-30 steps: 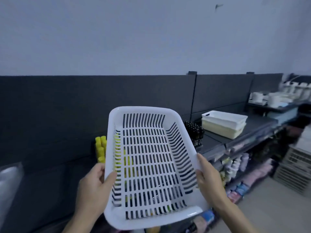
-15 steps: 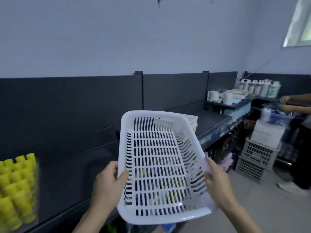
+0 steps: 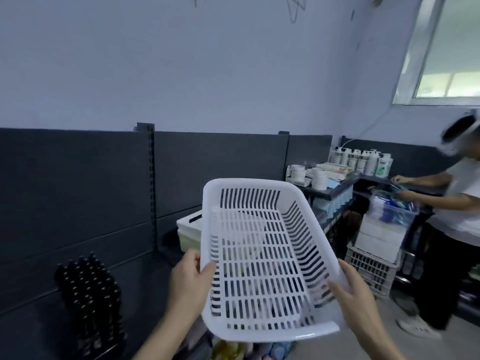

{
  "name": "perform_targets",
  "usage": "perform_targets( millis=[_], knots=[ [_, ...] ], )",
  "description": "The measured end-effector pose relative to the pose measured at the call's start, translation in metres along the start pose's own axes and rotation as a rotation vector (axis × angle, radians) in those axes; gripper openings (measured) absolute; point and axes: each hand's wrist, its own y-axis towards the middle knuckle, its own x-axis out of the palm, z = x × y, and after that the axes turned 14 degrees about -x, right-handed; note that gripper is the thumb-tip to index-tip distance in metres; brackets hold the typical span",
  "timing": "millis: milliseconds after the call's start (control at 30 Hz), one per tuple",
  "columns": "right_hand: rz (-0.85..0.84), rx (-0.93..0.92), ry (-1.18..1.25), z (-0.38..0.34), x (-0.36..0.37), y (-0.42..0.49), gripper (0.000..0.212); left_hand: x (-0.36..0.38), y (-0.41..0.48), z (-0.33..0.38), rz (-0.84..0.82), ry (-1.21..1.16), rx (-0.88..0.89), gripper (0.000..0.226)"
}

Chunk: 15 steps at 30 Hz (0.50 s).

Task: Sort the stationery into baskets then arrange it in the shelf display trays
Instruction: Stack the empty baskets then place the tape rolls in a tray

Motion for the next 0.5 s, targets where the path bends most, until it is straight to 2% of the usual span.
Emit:
perform_targets(
  millis=[267, 333, 400, 500],
  knots=[
    [0.16, 0.049, 0.16, 0.075, 0.0, 0.133, 0.036, 0.102, 0.089, 0.051, -0.025, 0.03, 0.079, 0.015],
    [0.135, 0.049, 0.19, 0.097, 0.003, 0.171, 0.034, 0.126, 0.113, 0.057, -0.01, 0.034, 0.065, 0.015],
    [0.101, 0.035, 0.226, 0.119, 0.004, 0.209, 0.033, 0.151, 0.135, 0.057, -0.002, -0.002, 0.027, 0.027],
    [0.035, 0.021, 0.235, 0.151, -0.004, 0.263, 0.033, 0.197, 0.154, 0.051, 0.083, -0.025, -0.05, 0.031]
  ],
)
